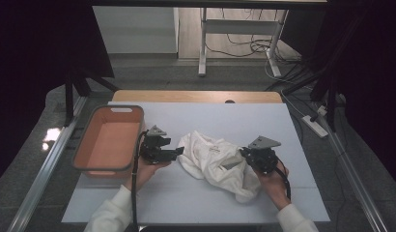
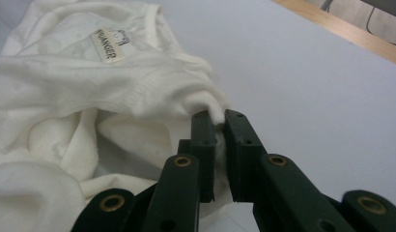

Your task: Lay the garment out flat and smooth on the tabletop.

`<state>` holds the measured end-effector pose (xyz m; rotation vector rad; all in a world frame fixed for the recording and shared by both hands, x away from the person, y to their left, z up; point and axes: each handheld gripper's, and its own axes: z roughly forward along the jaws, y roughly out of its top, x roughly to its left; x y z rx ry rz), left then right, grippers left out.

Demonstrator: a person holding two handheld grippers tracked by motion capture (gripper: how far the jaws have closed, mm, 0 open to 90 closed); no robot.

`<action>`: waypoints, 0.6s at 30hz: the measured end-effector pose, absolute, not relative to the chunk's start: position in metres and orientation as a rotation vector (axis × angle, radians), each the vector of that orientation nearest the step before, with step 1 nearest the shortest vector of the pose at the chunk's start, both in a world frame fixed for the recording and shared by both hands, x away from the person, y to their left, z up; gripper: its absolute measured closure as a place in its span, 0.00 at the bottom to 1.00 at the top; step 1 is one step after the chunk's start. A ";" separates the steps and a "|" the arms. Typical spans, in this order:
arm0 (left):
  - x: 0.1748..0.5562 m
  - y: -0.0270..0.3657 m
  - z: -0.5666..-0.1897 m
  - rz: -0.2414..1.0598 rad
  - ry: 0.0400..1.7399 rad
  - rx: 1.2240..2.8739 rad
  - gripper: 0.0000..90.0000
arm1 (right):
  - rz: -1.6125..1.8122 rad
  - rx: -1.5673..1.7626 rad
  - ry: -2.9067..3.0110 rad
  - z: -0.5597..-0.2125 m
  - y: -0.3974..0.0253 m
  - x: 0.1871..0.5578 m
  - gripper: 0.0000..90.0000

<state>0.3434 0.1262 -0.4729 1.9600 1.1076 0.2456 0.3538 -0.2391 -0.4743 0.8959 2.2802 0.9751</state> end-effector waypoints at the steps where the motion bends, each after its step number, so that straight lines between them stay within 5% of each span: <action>1: 0.343 0.126 -0.473 0.245 1.107 1.959 0.34 | 0.981 0.904 2.275 -0.473 -0.242 0.355 0.92; 18: 0.343 0.128 -0.471 0.249 1.107 1.958 0.34 | 0.932 1.027 2.303 -0.487 -0.269 0.371 0.90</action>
